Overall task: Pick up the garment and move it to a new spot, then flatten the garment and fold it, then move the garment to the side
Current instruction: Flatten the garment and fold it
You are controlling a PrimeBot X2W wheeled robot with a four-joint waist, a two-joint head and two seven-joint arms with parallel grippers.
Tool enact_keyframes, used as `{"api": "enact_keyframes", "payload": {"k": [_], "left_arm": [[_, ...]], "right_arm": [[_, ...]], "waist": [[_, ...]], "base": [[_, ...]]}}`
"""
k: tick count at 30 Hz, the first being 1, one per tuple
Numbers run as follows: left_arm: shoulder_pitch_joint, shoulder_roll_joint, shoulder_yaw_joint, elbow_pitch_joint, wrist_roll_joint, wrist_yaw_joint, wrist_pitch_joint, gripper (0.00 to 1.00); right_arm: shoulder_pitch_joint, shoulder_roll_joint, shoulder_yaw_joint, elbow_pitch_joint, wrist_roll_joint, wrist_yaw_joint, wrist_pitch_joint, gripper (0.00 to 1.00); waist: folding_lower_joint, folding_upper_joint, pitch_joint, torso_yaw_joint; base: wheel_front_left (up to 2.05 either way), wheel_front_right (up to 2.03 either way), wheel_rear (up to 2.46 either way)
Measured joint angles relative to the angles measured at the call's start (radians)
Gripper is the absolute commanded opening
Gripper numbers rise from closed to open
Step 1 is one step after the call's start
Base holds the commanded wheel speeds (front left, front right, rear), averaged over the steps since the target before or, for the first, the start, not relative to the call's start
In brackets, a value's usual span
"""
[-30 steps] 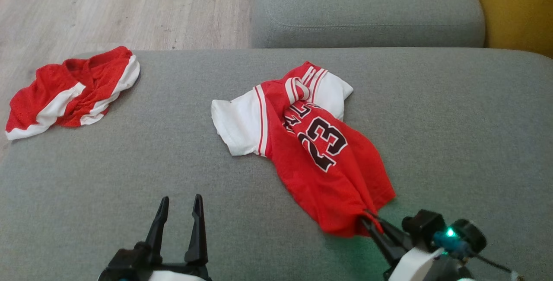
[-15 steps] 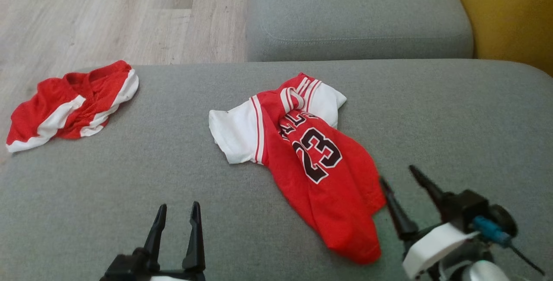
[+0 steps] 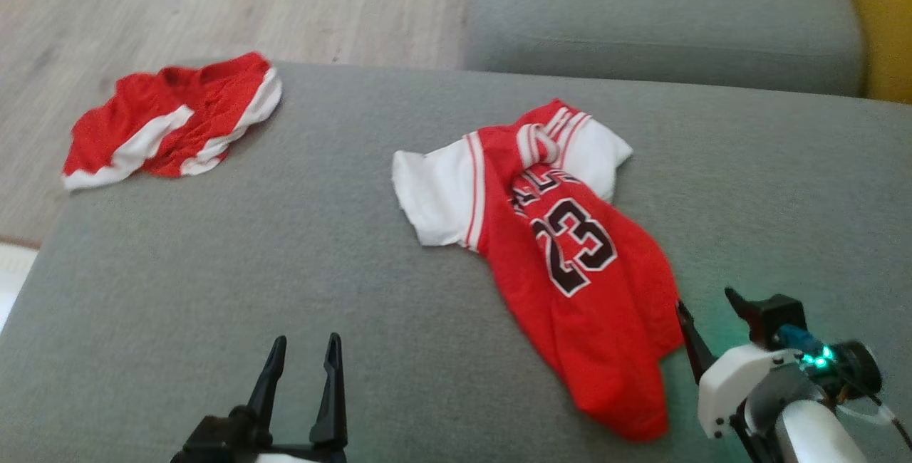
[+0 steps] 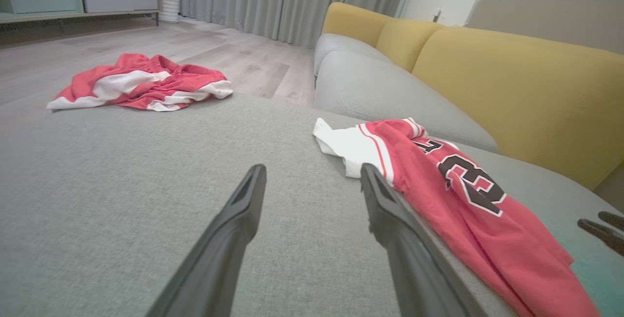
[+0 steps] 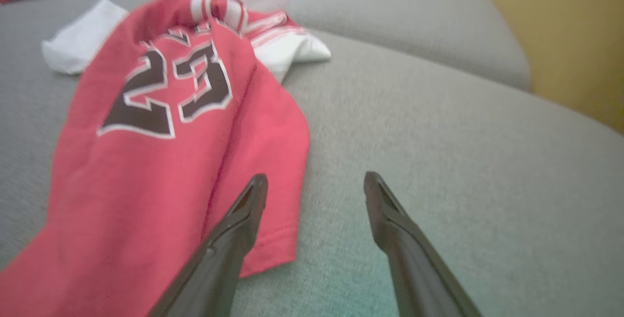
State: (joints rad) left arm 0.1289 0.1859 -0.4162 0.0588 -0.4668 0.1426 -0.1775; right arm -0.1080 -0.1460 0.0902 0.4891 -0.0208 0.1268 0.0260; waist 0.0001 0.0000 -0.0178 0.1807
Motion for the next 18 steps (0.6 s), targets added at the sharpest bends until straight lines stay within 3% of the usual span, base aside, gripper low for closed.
{"api": "enact_keyframes", "payload": {"k": [7, 8, 10, 11, 14, 18], "left_arm": [[-0.003, 0.005, 0.001, 0.000, 0.000, 0.007, -0.001, 1.00], [-0.003, 0.006, 0.001, 0.000, 0.000, 0.008, -0.001, 1.00], [-0.004, 0.006, 0.001, 0.000, 0.000, 0.008, -0.001, 1.00], [-0.005, 0.006, 0.001, 0.000, 0.000, 0.008, -0.002, 1.00], [-0.006, 0.005, 0.001, 0.000, 0.000, 0.010, -0.009, 1.00], [-0.009, 0.005, 0.001, 0.000, 0.000, 0.016, -0.011, 1.00]], "right_arm": [[-0.068, 0.008, 0.008, 0.216, 0.053, 0.000, 0.000, 1.00], [-0.080, 0.008, 0.014, 0.231, 0.069, 0.000, 0.001, 0.92], [-0.109, 0.007, 0.036, 0.258, 0.101, 0.000, 0.013, 0.12], [-0.123, 0.007, 0.048, 0.268, 0.119, 0.000, 0.015, 0.00], [-0.153, -0.006, 0.091, 0.284, 0.142, 0.000, 0.018, 0.00], [-0.195, -0.080, 0.117, 0.296, 0.141, 0.000, 0.014, 0.00]], "waist": [[0.0001, 0.0000, 0.044, 0.067], [0.0001, 0.0000, 0.048, 0.073], [0.0000, 0.0000, 0.053, 0.080], [0.0000, 0.0000, 0.055, 0.081], [0.0000, 0.0000, 0.056, 0.077], [0.0000, 0.0000, 0.056, 0.068]], "base": [[0.00, 0.00, 0.00], [0.00, 0.00, 0.00], [0.00, 0.00, 0.00], [0.00, 0.00, 0.00], [0.00, 0.00, 0.00], [0.00, 0.00, 0.00]]}}
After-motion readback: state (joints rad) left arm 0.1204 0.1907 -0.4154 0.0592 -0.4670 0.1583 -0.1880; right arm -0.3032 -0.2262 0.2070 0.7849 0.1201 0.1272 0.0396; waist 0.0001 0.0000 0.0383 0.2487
